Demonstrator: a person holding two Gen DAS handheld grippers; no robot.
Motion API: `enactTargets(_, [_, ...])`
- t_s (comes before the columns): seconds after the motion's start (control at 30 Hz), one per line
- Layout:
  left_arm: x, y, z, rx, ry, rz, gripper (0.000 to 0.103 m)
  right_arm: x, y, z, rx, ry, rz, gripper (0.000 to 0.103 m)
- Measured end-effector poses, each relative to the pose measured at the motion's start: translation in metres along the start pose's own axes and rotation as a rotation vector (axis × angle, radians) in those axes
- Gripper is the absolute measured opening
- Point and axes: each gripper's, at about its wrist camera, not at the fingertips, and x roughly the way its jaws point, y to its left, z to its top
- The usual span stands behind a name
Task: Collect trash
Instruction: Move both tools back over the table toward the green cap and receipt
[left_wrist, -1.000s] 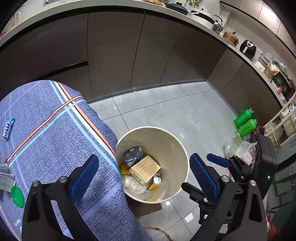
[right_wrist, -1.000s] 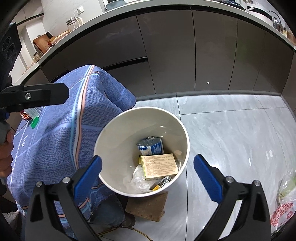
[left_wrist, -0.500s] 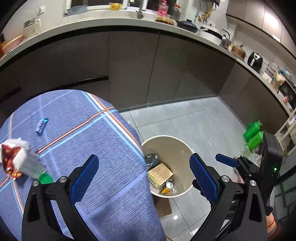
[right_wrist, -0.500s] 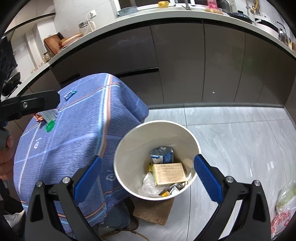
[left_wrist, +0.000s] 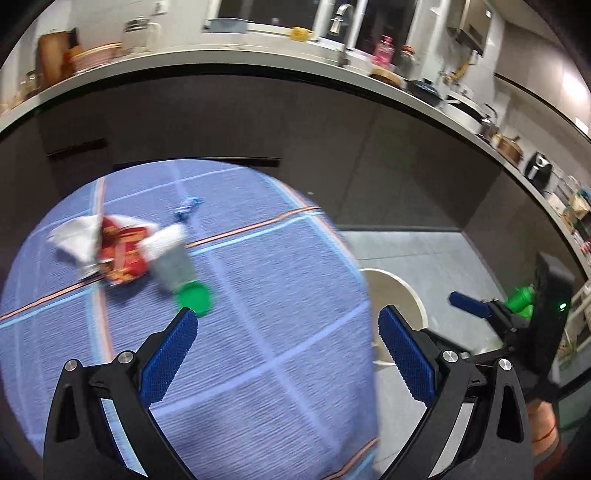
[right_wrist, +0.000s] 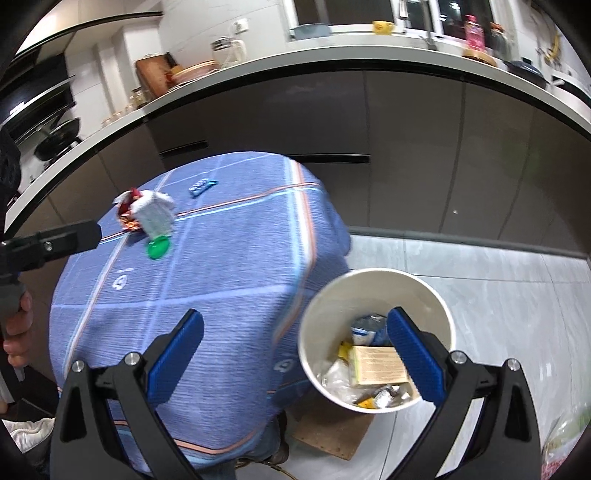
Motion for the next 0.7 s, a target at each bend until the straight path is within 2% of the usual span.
enactTargets(0.13, [-0.015, 0.032, -0.009, -0.053, -0.011, 0.039, 0.095, 0.008, 0.026, 0.004, -0.038, 0.02, 0.059, 0.098])
enactTargets(0.33, [-0.034, 0.081, -0.023, -0.138, -0.019, 0.074, 0.094, 0.025, 0.072, 0.015, -0.125, 0.056, 0.137, 0.086])
enactTargets(0.43, [-0.04, 0.096, -0.027, -0.169, -0.022, 0.068, 0.094, 0.039, 0.095, 0.024, -0.159, 0.072, 0.173, 0.081])
enactTargets(0.6, [-0.048, 0.119, -0.031, -0.208, -0.031, 0.045, 0.094, 0.067, 0.13, 0.035, -0.225, 0.109, 0.204, 0.061])
enactTargets(0.7, [-0.049, 0.13, -0.033, -0.221, -0.032, 0.036, 0.094, 0.084, 0.143, 0.041, -0.248, 0.124, 0.216, 0.06])
